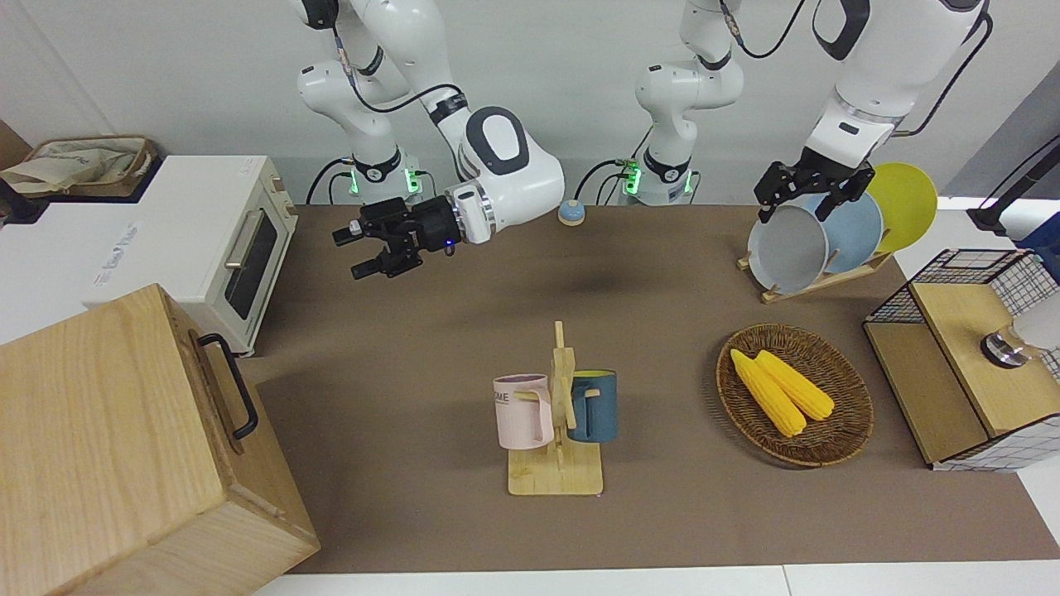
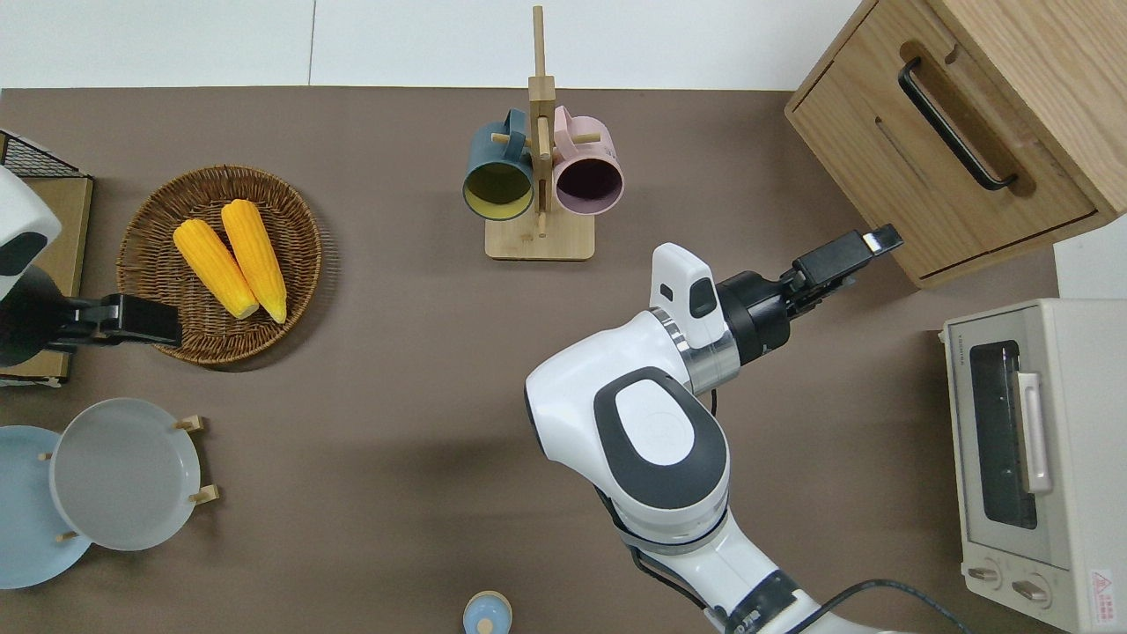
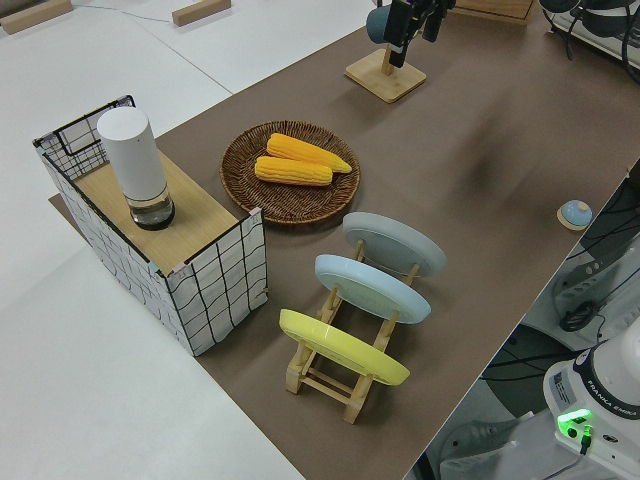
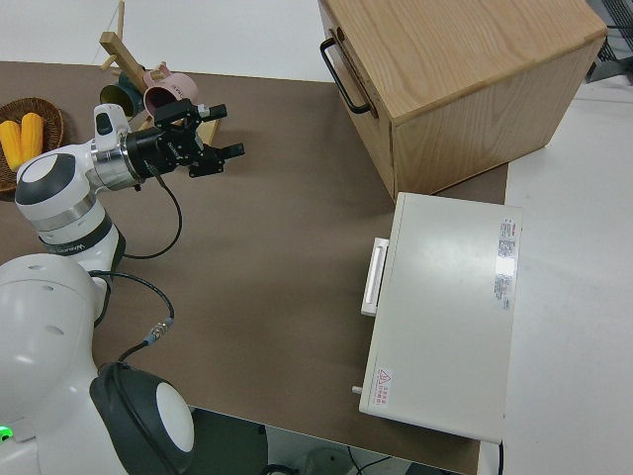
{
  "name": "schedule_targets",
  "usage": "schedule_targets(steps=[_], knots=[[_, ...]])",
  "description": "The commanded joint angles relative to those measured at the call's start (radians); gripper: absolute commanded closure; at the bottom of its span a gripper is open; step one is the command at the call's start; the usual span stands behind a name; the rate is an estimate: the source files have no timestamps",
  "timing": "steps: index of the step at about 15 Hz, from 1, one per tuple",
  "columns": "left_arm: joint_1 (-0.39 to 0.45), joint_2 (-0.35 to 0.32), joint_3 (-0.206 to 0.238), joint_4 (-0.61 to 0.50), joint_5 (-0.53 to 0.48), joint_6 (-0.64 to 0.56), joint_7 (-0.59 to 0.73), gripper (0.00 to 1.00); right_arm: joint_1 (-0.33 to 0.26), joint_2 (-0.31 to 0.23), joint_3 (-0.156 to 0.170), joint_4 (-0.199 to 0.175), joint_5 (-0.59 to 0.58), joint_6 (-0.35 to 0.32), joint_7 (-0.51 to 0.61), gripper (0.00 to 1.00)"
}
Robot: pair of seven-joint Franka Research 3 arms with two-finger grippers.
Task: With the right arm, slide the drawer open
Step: 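Reach the right gripper to the black drawer handle and grasp it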
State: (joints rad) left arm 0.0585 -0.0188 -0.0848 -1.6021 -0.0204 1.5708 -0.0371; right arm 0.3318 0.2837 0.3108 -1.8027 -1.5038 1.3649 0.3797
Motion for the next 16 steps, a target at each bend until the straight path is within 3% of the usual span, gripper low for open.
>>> schedule_targets(steps=[1, 6, 13, 16], knots=[[-0.006, -0.007, 0.004, 0.001, 0.013, -0.005, 0.005, 0.0, -0.024, 0.003, -0.005, -0.007, -0.053, 0.057, -0.044, 0.011], [-0.005, -0.009, 0.002, 0.001, 0.013, -0.006, 0.005, 0.0, -0.033, 0.006, -0.038, -0.007, -0.081, 0.131, -0.051, 0.011], [-0.006, -0.007, 0.004, 0.001, 0.013, -0.005, 0.006, 0.0, -0.05, 0.012, -0.111, -0.017, -0.127, 0.229, -0.048, 0.011], [-0.005, -0.007, 0.004, 0.001, 0.013, -0.006, 0.006, 0.0, -0.051, 0.015, -0.157, -0.018, -0.171, 0.285, -0.047, 0.017]])
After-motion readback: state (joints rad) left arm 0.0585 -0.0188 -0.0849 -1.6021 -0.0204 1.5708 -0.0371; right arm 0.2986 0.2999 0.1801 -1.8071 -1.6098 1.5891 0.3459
